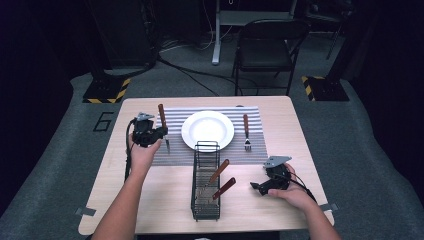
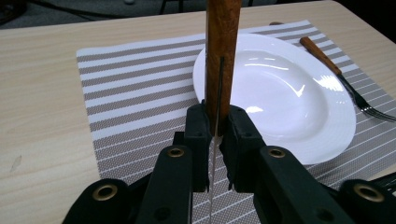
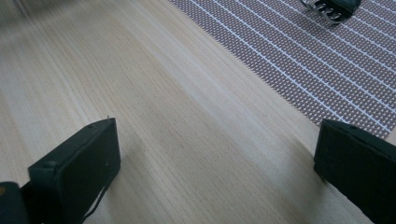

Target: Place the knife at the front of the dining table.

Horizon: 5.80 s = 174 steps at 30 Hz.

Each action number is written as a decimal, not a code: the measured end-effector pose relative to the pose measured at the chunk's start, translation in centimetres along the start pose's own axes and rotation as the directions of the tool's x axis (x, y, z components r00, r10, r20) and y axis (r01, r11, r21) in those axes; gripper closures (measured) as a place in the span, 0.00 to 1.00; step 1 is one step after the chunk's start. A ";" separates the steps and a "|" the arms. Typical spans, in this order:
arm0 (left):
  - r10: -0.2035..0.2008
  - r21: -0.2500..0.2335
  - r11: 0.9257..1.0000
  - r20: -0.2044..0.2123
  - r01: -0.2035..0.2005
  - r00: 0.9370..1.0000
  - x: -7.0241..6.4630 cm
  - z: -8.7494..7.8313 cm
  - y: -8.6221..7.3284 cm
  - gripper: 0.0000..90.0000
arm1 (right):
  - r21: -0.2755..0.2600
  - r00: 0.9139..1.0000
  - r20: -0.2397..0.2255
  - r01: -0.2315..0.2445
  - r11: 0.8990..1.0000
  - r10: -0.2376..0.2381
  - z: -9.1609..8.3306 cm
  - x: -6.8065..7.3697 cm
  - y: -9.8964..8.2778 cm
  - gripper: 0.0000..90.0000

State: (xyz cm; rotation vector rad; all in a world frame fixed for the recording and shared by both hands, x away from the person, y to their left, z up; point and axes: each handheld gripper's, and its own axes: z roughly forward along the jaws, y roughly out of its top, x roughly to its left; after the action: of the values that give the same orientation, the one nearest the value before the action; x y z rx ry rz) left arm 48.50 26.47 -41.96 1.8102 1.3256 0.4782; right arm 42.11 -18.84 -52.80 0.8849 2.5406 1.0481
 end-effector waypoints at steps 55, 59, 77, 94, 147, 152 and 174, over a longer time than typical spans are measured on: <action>-0.113 0.052 0.992 -0.047 0.115 0.993 2.2 6.3 -0.6 0.90 | 0.000 1.000 -0.002 -0.002 1.000 0.002 0.0 0.0 0.0 0.00; -0.126 0.051 0.990 -0.046 0.128 0.991 2.4 7.0 -0.6 0.90 | -0.002 1.000 -0.001 -0.004 1.000 0.004 0.0 0.0 0.0 0.00; -0.249 0.049 0.967 -0.031 0.251 0.968 4.2 9.4 -1.6 0.89 | -0.003 1.000 -0.001 -0.007 1.000 0.007 0.0 0.0 0.0 0.00; -0.328 0.045 0.943 -0.049 0.330 0.943 4.7 11.0 -2.5 0.89 | -0.002 1.000 -0.001 -0.008 1.000 0.008 0.0 0.0 0.0 0.00; -0.348 0.023 0.936 -0.094 0.351 0.933 5.6 10.6 -2.6 0.74 | -0.002 1.000 -0.002 -0.007 1.000 0.007 0.0 0.0 0.0 0.00; -0.322 0.016 0.946 -0.086 0.325 0.943 5.7 8.7 -2.0 0.68 | -0.003 1.000 -0.002 -0.009 1.000 0.009 0.0 0.0 0.0 0.00; -0.120 0.039 0.992 0.007 0.120 0.993 5.1 2.0 -3.5 0.53 | -0.002 1.000 -0.001 -0.007 1.000 0.007 0.0 0.0 0.0 0.00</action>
State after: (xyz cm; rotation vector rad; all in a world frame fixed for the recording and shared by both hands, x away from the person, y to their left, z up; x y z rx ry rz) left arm 49.74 30.68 -46.72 1.7500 1.4369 0.3813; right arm 42.09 -18.80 -52.81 0.8941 2.5386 1.0533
